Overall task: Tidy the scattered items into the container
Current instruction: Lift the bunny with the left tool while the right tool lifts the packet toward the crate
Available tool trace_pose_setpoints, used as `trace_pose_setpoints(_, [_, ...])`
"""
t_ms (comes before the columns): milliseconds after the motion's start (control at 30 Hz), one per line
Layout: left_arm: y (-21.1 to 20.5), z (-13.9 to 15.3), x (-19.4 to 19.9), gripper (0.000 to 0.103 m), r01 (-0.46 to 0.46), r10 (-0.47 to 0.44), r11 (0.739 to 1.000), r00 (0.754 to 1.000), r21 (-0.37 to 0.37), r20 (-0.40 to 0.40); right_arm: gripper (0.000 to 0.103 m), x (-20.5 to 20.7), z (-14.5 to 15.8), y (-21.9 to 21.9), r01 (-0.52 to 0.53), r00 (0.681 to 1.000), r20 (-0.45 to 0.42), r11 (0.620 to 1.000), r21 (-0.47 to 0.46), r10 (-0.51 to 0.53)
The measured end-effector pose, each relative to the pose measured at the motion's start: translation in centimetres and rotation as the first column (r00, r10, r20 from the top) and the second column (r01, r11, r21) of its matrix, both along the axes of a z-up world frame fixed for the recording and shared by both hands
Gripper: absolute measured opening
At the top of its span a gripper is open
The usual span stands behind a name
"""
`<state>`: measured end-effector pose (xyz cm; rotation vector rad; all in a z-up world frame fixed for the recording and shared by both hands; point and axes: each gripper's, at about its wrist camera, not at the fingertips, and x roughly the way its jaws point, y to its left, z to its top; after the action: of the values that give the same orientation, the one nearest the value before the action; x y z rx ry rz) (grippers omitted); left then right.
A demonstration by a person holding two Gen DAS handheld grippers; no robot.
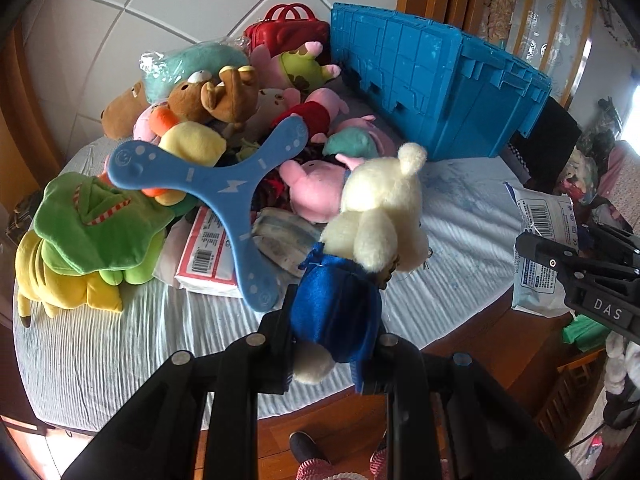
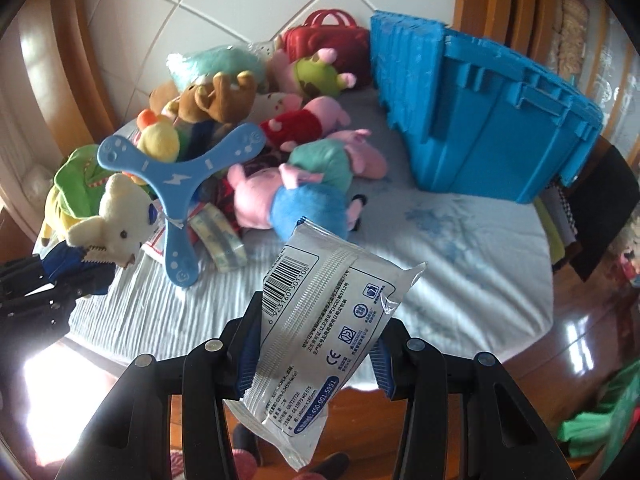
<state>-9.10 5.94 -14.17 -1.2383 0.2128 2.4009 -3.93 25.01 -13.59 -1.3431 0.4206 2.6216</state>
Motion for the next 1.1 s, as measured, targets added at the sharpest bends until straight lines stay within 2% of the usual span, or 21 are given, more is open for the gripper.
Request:
trace_pose_setpoints(233, [5.5, 1.2, 2.3, 0.02, 0.031, -0.031, 1.0, 0.999, -0.003, -0.024, 0.046, 3.5, 0.4, 5.1, 0.039, 0.999, -0.03, 0.999, -0.014, -0.039])
trace_pose_setpoints(633, [14.0, 1.8, 5.8, 0.02, 0.013, -0.014, 1.0, 0.999, -0.011, -0.049, 0.046, 7.8, 0.0, 13.0, 0.008, 0.998, -0.057, 1.0, 0.001, -0.008])
trace_pose_setpoints(900, [18.2, 2.3, 7.0, 0.02, 0.0, -0.002, 1.0, 0.998, -0.021, -0.056, 0.046, 9.9, -0.2, 17.2, -0.004, 0.997, -0.072, 1.0, 0.027, 0.005])
trace_pose_setpoints(1100, [20.2, 3.0, 6.7, 0.02, 0.028, -0.03, 0.999, 0.998, -0.037, -0.062, 0.046, 10.1, 0.2, 19.1, 0.006, 0.996, -0.093, 1.0, 0.026, -0.004])
